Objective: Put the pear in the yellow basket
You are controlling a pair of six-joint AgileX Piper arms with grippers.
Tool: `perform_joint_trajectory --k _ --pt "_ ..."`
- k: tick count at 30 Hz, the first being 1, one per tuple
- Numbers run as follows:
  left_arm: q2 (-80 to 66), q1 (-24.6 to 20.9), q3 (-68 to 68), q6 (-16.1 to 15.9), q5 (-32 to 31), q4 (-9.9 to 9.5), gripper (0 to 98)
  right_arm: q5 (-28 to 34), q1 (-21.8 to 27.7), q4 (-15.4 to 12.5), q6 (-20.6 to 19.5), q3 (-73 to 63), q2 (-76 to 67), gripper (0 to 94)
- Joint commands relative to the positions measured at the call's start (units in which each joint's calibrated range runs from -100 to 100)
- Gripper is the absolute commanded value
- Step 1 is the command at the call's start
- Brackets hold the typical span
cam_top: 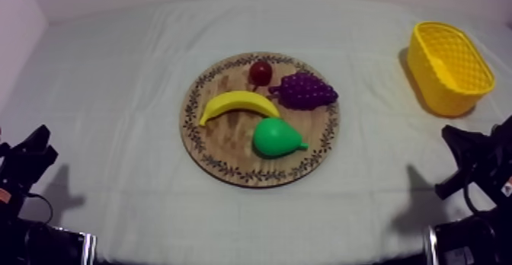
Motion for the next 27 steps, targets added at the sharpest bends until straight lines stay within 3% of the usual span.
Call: perform_joint_trajectory --k 1,7,16,23,27 --pt "-0.02 0.00 -0.05 0.00 0.01 -0.01 0.1 -0.41 -0.23 0.50 -7.69 -1.85 2.34 0.5" --pt "-0.02 0.00 -0.05 0.00 0.01 -0.01 0.1 1.02 -0.28 -2.09 -8.29 -14.29 13.09 0.5" --pt "-0.02 0.00 -0.05 0.00 0.01 -0.01 0.1 6.86 0.09 -10.90 -1.84 -39.17 31.89 0.6" --pt "-0.02 0.00 -0.05 0.00 0.01 -0.01 0.1 17.81 -0.13 -17.70 3.65 -55.94 44.68 0.8" --pt "-0.02 0.00 -0.05 0.00 0.01 -0.01 0.1 24.38 -2.35 -19.75 5.98 -62.56 50.87 0.8"
